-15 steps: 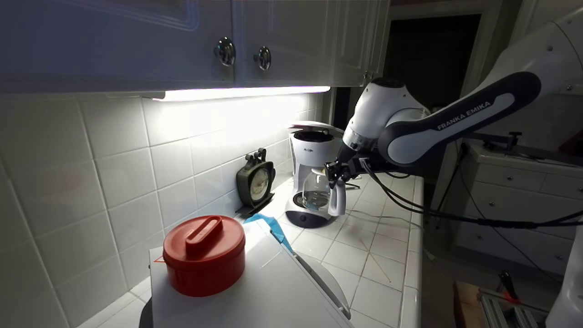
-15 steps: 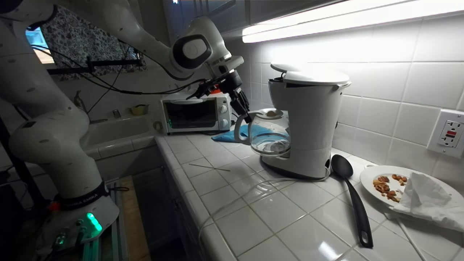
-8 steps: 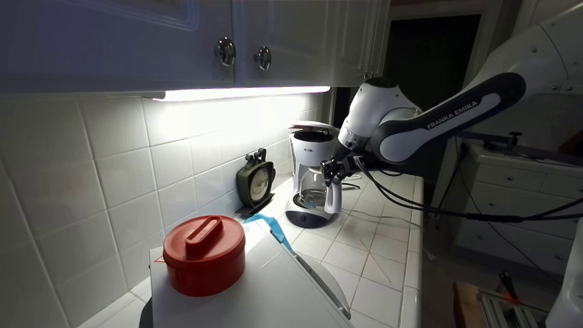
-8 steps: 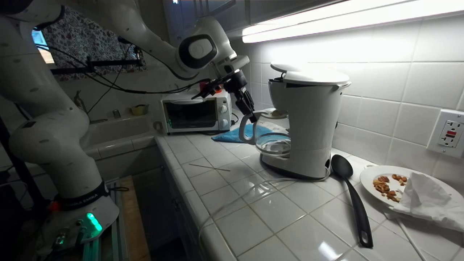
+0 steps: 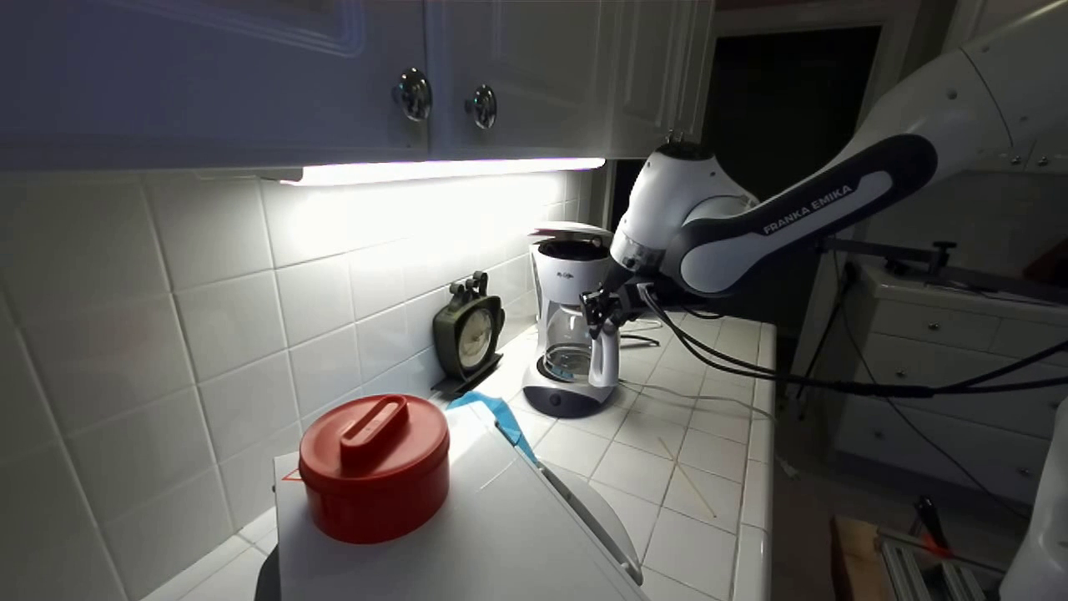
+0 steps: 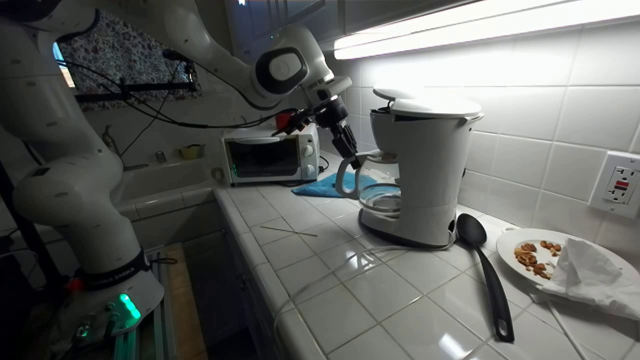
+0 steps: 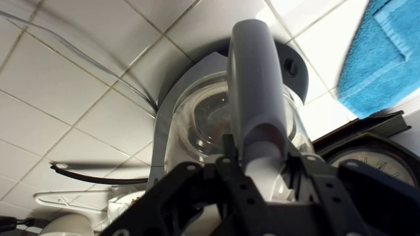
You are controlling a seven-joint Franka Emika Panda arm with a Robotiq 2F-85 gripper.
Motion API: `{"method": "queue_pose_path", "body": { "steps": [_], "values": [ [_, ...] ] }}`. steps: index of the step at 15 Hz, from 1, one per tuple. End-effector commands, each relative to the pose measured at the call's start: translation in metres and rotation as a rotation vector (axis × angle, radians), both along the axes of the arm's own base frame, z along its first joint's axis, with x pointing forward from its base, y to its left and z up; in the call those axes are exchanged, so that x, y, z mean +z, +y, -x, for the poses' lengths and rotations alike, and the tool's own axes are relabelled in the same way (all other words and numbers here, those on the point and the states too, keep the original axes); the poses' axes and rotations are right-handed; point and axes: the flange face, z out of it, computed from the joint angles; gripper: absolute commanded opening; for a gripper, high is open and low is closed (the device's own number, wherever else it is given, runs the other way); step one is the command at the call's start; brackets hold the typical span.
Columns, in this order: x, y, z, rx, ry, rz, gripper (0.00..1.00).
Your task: Put the coffee jar on the coffeemaker
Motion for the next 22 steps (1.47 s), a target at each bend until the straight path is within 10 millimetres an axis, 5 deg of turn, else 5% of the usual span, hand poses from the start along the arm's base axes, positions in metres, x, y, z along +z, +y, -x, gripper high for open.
{"method": "queue_pose_path", "body": {
  "steps": [1, 22],
  "values": [
    [0.002, -0.007, -0.012, -0.002, 0.013, 0.001, 0.09],
    [-0.003, -0.015, -0.029, -0.016, 0.030, -0.004, 0.09]
  ]
}}
